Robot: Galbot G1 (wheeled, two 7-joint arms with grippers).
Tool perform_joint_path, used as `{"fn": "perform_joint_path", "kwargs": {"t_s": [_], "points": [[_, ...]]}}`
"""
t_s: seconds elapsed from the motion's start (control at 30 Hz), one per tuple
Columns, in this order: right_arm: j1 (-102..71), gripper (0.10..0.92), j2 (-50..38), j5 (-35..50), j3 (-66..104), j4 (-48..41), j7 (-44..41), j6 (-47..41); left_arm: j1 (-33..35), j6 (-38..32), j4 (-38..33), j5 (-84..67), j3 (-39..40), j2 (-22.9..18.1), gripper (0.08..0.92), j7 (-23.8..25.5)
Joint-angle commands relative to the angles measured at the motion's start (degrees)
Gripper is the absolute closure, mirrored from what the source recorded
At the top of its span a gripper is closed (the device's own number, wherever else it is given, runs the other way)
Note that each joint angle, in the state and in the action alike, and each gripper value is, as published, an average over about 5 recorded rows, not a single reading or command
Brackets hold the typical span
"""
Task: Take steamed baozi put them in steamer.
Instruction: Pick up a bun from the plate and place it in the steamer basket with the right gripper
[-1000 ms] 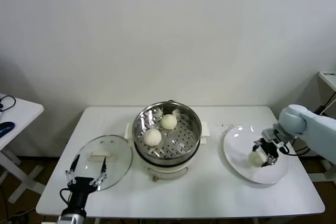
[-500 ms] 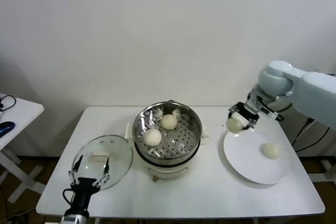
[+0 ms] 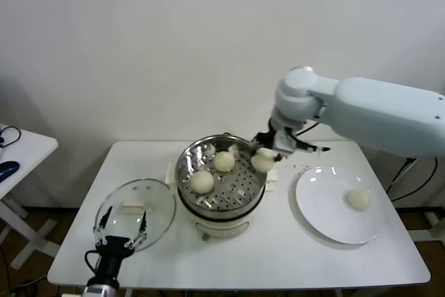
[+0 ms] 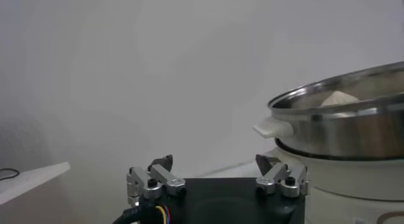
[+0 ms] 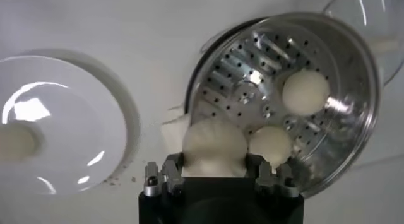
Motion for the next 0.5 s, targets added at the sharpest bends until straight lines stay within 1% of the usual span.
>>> {"fn": "perform_joint_path", "kwargs": {"t_s": [0.03,0.17,0.5], "points": [[-4.46,0.378,17.15,-3.47,0.12,-9.37,-0.10,4.38,0.03,0.22,0.14,0.06,-0.08,0.28,0.177,-0.04],[-6.03,0.379,17.86,-3.85,-1.45,-9.79,-0.18,4.78,0.11,0.34,0.08,-0.05,-0.27,0.49,0.177,-0.05],[-9.42,0.379,16.65,-5.59,-2.52,-6.71,0.05,4.73,-0.14,0.23,0.98,-0.04,0.05,0.43,0.177,-0.06]]}}
